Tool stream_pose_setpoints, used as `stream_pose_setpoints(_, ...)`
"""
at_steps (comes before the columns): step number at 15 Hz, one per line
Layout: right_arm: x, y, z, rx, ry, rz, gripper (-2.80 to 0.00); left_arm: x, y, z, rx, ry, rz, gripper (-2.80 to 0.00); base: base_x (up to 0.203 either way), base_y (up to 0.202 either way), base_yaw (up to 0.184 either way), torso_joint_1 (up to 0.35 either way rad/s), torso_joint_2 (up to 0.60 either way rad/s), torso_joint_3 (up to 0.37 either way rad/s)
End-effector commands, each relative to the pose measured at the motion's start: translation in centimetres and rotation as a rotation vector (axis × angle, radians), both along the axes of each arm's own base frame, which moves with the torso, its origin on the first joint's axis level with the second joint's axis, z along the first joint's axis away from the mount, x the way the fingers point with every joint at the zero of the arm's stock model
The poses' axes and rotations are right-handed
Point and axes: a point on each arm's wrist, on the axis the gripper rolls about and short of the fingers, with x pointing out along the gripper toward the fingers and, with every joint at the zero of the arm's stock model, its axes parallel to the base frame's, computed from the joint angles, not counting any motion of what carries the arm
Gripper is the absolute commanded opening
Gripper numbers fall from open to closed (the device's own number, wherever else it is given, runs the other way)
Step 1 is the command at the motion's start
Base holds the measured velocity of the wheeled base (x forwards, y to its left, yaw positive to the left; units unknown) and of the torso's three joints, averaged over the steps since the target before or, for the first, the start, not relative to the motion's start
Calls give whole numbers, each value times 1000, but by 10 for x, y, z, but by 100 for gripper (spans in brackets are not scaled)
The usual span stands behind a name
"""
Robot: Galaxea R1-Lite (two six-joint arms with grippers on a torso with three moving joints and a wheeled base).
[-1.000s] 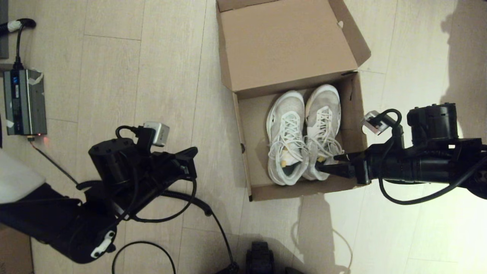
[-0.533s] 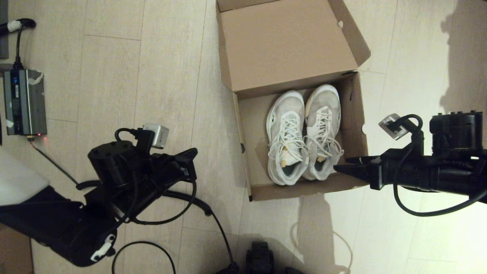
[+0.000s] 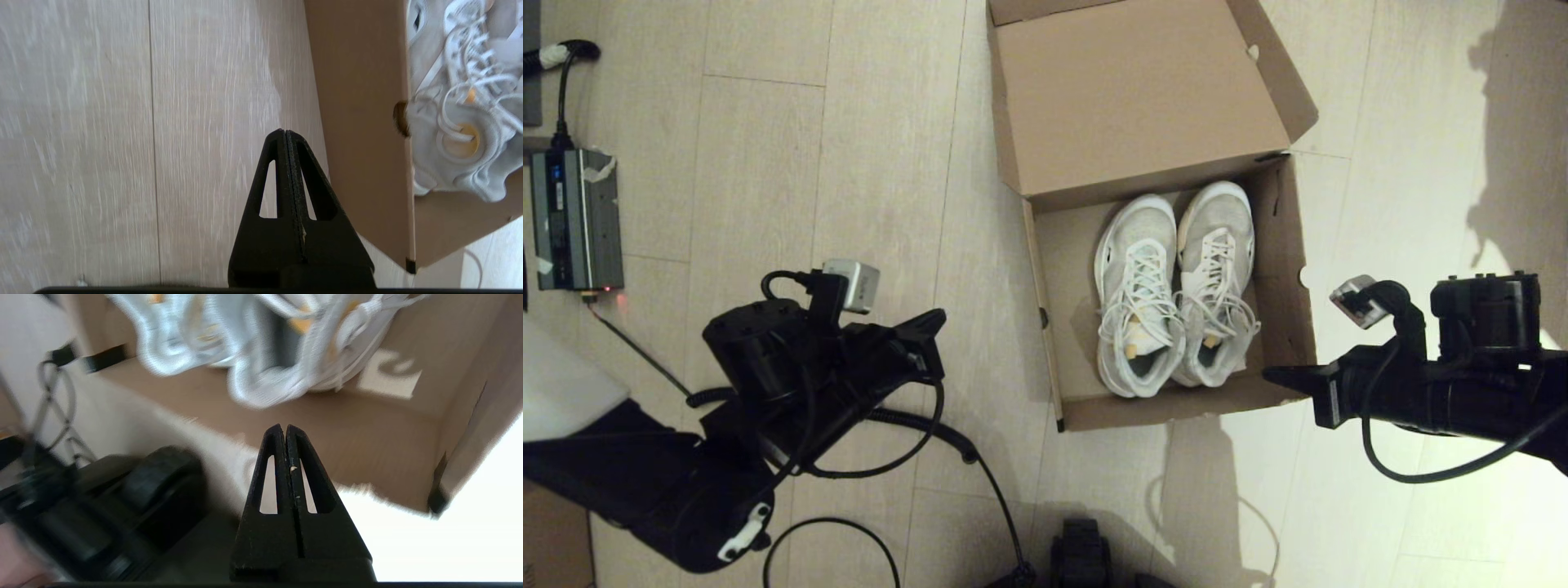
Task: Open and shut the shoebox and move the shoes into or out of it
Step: Close the shoe box
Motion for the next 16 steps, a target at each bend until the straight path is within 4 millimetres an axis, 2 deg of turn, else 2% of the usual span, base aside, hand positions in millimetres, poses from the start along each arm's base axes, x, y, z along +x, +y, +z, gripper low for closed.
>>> stream_pose_setpoints(1,19,2,-24,-9,18,-8,-280,0,2,2,-5,-11,7,-280,0,0,0,0,0,0)
stream_pose_setpoints(3,36,2,-36,-53,-38,-67,-280,1,7,-2,-1,1,20,-280,0,0,0,0,0,0)
stream_pose_setpoints(4,40,2,-34,-80,-73,-95,-280,1,7,-3,0,5,21,-280,0,0,0,0,0,0)
stream_pose_setpoints(7,42,1,-31,-131,-107,-129,-280,2,6,-5,1,9,21,-280,0,0,0,0,0,0)
stream_pose_setpoints(10,31,4,-30,-209,-126,-139,-280,2,6,-4,0,6,21,-280,0,0,0,0,0,0)
stream_pose_setpoints(14,3,15,-59,-302,-30,-88,-280,2,7,-3,-3,2,23,-280,0,0,0,0,0,0)
stream_pose_setpoints(16,-4,18,-67,-312,1,-70,-280,3,12,-2,-3,1,37,-280,0,0,0,0,0,0)
